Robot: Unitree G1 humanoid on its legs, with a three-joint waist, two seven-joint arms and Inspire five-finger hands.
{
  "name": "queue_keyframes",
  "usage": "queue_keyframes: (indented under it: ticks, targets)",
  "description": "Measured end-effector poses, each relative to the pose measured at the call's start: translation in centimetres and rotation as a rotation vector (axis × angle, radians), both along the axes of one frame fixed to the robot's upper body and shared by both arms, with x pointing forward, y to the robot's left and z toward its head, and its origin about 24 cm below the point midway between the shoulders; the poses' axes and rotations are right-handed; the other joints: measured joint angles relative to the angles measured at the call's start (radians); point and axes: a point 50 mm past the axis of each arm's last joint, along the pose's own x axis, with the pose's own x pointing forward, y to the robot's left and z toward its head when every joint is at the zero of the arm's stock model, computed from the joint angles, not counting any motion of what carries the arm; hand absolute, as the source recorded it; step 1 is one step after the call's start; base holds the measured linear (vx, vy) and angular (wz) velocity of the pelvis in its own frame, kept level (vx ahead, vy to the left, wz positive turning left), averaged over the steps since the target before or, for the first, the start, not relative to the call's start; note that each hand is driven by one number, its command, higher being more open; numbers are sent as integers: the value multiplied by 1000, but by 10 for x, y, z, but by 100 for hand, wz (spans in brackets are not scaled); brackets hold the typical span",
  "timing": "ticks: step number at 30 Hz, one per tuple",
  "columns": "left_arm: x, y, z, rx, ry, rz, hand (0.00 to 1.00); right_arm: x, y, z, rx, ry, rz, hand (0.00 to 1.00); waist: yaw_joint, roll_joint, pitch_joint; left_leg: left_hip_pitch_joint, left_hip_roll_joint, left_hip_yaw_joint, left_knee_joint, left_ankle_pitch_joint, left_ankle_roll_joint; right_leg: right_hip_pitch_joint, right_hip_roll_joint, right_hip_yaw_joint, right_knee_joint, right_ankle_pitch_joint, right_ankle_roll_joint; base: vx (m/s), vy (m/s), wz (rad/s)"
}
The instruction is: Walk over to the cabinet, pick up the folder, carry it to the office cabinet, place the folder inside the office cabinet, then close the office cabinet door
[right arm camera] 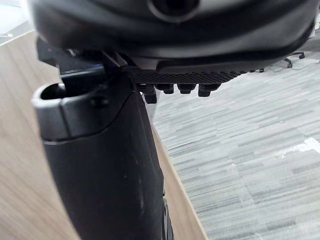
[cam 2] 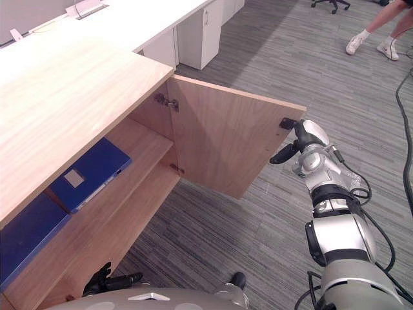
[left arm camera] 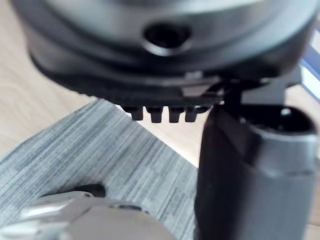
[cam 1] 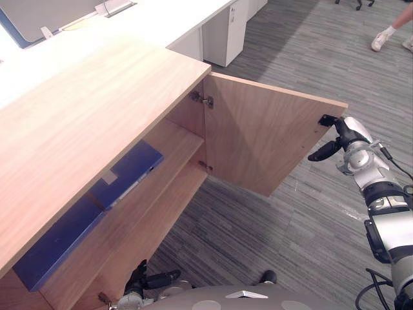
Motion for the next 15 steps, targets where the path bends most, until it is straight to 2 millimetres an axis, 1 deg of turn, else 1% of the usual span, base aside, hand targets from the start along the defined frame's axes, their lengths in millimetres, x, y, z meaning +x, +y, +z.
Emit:
queue_keyframes:
  ticks: [1, 4, 5, 7, 8, 9, 10, 11, 12, 14, 15]
  targets:
    - [-1, 0, 0, -1, 2, 10, 100, 1, 1, 0, -15, 5, 3, 100, -2, 0, 0, 0, 0, -1, 0, 0, 0, 0, 1, 0, 0, 0, 0, -49, -23, 1]
    - [-4, 2, -1, 3, 6, 49, 100, 3, 9, 6, -182, 30, 72, 100, -13, 0, 6, 2, 2, -1, -20, 2, 2, -11, 3, 1, 0, 0, 0, -69, -20, -5]
    - [-5, 2, -1, 5, 6, 55, 100, 2, 10, 8, -212, 27, 91, 100, -18, 0, 7, 1, 2, -1, -24, 2, 2, -15, 3, 1, 0, 0, 0, -63, -5, -2]
    - [-9, 4, -2, 14, 19, 96, 100, -8, 15, 10, -375, 38, 199, 100, -32, -3, 14, 1, 4, -1, -40, 3, 2, -25, 7, 4, 0, 0, 0, -73, -9, -6]
    - [-11, 5, -2, 17, 24, 107, 100, -10, 17, 9, -407, 45, 231, 100, -36, -4, 14, 3, 6, 1, -42, 3, 2, -25, 10, 5, -1, 0, 0, -74, -21, -11]
    - [-13, 7, -2, 29, 34, 112, 100, -15, 25, 8, -483, 61, 302, 100, -50, -5, 15, 9, 14, 5, -51, 4, 0, -25, 19, 6, -1, 0, 0, -74, -30, -12]
    - [-14, 10, -2, 38, 42, 110, 100, -18, 31, 7, -514, 62, 354, 100, -56, -10, 17, 14, 19, 9, -59, 8, -3, -27, 24, 9, -2, -1, 1, -104, -43, -28]
    - [-15, 13, -2, 46, 47, 116, 100, -21, 41, 7, -574, 62, 423, 100, -56, -18, 17, 18, 25, 23, -72, 19, 2, -40, 32, 24, -6, -1, 1, -94, -43, -33]
    - [-14, 14, -2, 50, 50, 116, 100, -22, 46, 8, -594, 58, 456, 100, -56, -19, 18, 18, 29, 30, -74, 21, 1, -47, 36, 32, -6, -3, 1, -107, -56, -42]
    - [-11, 18, -2, 65, 54, 103, 100, -30, 61, 11, -671, 45, 589, 100, -56, -30, 17, 19, 34, 45, -92, 27, -6, -61, 45, 39, -6, -37, 4, -115, -104, -26]
    - [-12, 21, -2, 72, 63, 104, 100, -35, 71, 13, -696, 37, 675, 100, -56, -42, 16, 22, 35, 50, -99, 27, -8, -63, 48, 46, -6, -76, 9, -131, -175, -19]
